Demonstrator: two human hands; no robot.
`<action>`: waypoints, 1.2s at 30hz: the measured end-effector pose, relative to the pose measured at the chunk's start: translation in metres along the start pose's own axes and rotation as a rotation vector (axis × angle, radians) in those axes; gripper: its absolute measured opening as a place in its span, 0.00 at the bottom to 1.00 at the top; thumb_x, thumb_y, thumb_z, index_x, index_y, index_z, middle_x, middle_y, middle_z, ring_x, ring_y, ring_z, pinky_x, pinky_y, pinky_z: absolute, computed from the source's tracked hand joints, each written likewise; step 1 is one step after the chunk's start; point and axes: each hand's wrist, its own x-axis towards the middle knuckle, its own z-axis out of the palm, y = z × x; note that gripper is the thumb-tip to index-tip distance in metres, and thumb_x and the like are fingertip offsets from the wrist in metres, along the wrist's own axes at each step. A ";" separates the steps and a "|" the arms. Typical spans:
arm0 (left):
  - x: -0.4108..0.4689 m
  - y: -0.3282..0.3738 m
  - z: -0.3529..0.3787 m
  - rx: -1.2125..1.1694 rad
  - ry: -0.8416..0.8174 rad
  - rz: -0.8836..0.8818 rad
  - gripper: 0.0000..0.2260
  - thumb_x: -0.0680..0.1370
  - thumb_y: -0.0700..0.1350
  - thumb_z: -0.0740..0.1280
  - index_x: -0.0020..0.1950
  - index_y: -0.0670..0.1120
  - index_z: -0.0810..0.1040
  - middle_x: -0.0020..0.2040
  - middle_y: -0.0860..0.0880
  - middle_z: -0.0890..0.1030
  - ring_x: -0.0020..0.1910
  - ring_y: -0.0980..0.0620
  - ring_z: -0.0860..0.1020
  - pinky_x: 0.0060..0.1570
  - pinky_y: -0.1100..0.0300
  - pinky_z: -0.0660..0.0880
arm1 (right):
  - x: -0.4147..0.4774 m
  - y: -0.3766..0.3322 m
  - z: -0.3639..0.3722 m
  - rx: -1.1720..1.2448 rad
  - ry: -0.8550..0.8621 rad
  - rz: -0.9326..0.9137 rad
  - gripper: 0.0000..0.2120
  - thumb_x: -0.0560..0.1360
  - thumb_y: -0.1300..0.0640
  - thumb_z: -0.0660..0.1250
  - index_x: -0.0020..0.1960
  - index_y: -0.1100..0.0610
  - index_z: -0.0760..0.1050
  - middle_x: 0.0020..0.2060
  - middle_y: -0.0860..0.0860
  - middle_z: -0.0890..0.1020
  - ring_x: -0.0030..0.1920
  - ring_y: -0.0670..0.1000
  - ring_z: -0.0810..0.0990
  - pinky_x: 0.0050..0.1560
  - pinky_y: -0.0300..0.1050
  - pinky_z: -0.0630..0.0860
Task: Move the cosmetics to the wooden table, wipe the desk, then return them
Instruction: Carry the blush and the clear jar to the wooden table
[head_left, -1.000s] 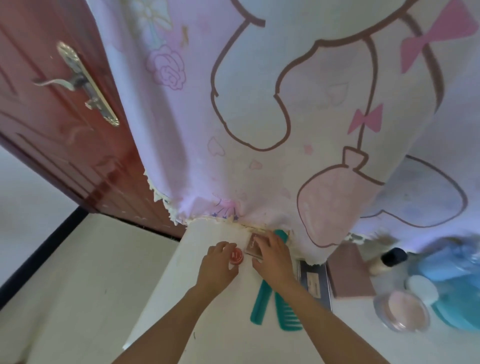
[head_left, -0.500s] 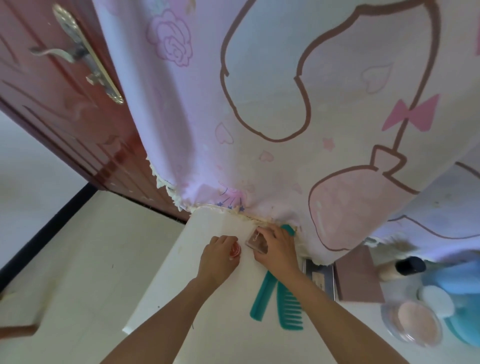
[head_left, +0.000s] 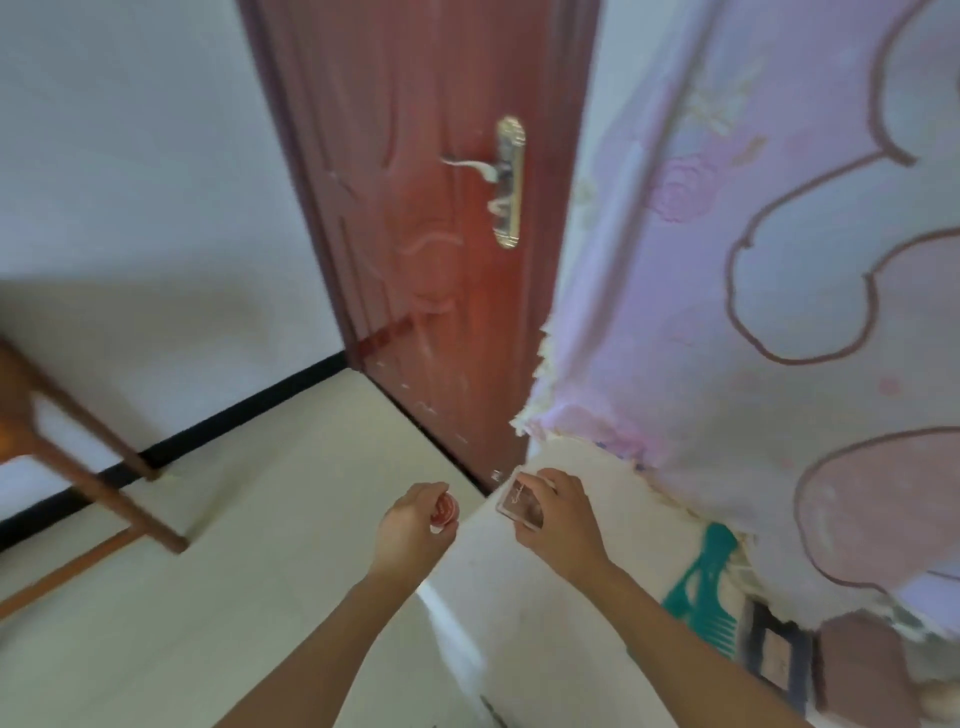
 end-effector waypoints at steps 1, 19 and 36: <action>-0.008 -0.014 -0.018 -0.017 0.041 -0.036 0.19 0.73 0.41 0.69 0.63 0.43 0.73 0.62 0.48 0.76 0.57 0.49 0.76 0.52 0.66 0.67 | 0.003 -0.020 0.008 0.014 -0.008 -0.055 0.25 0.68 0.58 0.69 0.65 0.55 0.70 0.60 0.55 0.72 0.61 0.58 0.68 0.61 0.46 0.66; -0.305 -0.224 -0.296 0.122 0.842 -0.496 0.19 0.71 0.41 0.71 0.62 0.42 0.75 0.57 0.47 0.77 0.56 0.47 0.75 0.55 0.59 0.71 | -0.075 -0.420 0.165 0.052 -0.301 -1.058 0.26 0.69 0.56 0.69 0.66 0.52 0.68 0.59 0.52 0.71 0.60 0.53 0.67 0.58 0.38 0.63; -0.360 -0.266 -0.398 0.294 1.029 -0.704 0.22 0.74 0.44 0.67 0.67 0.46 0.69 0.62 0.47 0.75 0.59 0.49 0.74 0.53 0.62 0.68 | -0.069 -0.577 0.215 0.039 -0.294 -1.394 0.25 0.72 0.53 0.66 0.68 0.52 0.66 0.62 0.51 0.70 0.61 0.51 0.66 0.55 0.37 0.61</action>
